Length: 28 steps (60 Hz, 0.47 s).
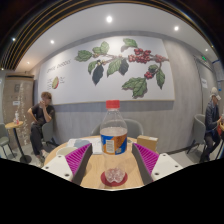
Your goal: Pour water
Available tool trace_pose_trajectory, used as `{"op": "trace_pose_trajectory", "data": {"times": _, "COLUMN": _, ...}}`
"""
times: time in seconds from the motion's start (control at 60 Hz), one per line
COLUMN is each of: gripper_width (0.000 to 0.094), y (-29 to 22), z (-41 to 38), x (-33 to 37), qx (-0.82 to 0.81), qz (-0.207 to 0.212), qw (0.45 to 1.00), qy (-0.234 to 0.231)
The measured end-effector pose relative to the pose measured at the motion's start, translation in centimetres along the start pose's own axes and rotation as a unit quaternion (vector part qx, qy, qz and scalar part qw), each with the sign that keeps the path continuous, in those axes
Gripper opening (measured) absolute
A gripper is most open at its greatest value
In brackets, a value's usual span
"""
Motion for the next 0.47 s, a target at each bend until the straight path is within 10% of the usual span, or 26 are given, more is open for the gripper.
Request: {"op": "trace_pose_trajectory", "data": {"times": 0.467, "gripper_width": 0.085, "y": 5.6, "z": -1.6, "x": 17.6, "qx": -0.006, "qz": -0.045, "qw": 0.998, "qy": -0.05}}
Point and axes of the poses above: the point between the fingertips, and its own axes, seen from behind it with the camera up: z to the right, y down, x backward, against the way the camera looks, the point moved 6 cm from there along x, backward, against the way the camera looks, and after that the axes turned 2 degrees about y, right-handed, at the moved point
